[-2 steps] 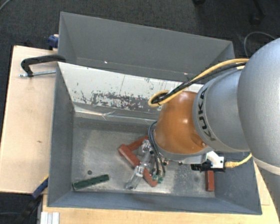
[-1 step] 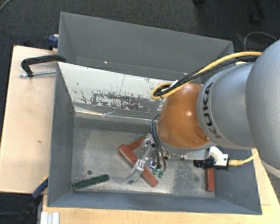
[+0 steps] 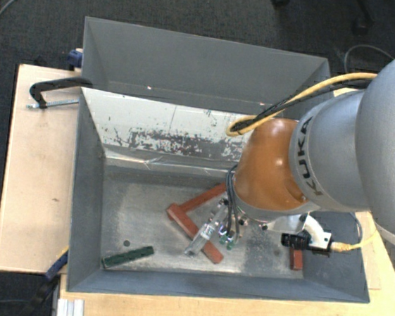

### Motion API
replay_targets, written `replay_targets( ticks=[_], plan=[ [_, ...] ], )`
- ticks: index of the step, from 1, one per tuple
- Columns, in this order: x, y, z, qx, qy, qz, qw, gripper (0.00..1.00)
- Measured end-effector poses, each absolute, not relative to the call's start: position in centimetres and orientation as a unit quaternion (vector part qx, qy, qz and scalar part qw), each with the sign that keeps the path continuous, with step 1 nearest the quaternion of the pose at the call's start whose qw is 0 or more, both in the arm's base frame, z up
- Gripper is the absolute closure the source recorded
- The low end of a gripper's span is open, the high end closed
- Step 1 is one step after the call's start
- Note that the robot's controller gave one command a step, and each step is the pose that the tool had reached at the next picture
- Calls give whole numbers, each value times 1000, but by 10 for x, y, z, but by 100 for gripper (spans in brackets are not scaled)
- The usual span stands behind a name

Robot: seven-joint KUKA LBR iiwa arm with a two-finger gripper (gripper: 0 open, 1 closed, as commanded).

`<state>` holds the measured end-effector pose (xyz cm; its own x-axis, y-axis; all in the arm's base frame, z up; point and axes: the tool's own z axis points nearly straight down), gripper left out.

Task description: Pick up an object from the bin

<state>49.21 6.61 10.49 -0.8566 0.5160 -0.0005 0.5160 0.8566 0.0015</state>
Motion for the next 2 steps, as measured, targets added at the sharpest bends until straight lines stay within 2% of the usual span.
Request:
replay_targets(
  ticks=[1, 2],
  plan=[
    [494, 76, 69, 227, 974, 0, -2, 0],
    [494, 76, 69, 227, 974, 0, -1, 0]
  ],
)
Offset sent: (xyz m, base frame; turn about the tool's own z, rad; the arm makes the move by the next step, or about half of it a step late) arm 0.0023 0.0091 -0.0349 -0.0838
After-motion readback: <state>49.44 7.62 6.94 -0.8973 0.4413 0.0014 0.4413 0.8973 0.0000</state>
